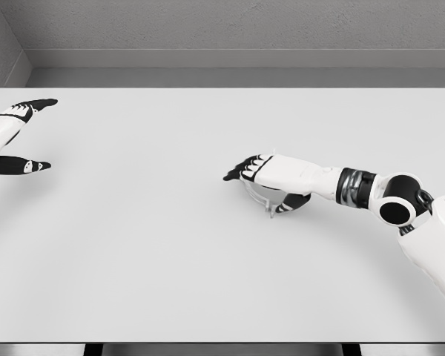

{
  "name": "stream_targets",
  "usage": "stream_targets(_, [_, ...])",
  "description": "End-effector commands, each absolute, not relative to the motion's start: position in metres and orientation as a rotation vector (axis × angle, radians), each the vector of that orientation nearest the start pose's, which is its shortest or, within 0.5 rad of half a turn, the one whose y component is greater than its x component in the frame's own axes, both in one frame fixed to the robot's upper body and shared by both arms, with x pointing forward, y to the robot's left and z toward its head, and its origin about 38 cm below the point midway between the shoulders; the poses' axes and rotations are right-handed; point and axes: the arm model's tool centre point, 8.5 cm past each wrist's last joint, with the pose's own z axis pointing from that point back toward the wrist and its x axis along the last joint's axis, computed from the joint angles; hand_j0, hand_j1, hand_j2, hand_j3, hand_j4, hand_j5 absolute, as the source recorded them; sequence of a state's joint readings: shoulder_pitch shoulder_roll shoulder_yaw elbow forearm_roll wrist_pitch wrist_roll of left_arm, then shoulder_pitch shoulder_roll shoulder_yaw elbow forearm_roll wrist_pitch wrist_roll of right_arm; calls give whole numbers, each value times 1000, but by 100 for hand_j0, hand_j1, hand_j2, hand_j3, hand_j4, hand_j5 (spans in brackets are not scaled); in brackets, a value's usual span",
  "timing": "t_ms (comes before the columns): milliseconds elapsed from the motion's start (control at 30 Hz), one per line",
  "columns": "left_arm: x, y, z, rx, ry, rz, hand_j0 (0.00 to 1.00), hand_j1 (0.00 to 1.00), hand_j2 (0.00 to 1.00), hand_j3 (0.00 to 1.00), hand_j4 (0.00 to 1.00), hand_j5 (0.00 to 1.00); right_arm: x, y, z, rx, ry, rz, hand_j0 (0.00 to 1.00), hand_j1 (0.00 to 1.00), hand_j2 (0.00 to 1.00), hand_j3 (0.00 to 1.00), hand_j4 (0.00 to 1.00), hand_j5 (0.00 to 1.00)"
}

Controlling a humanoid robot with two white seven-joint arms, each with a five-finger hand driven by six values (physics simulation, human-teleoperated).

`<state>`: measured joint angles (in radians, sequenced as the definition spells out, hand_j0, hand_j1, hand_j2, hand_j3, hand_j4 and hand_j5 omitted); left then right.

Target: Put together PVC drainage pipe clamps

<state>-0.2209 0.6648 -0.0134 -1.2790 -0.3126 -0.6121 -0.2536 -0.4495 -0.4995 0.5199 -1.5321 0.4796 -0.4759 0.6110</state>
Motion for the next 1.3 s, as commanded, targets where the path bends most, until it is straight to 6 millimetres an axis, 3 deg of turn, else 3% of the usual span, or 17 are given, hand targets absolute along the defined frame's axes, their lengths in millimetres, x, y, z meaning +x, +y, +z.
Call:
stream_targets(0, [401, 426, 171, 576, -1688, -1218, 100, 100, 100, 100, 100, 100, 408, -190, 148, -142, -1520, 1973, 100, 100, 100, 100, 100, 100])
stream_targets(1267, [398, 426, 167, 569, -1679, -1219, 100, 100, 100, 100, 100, 100, 412, -189, 148, -142, -1520, 1966, 100, 100, 100, 100, 100, 100])
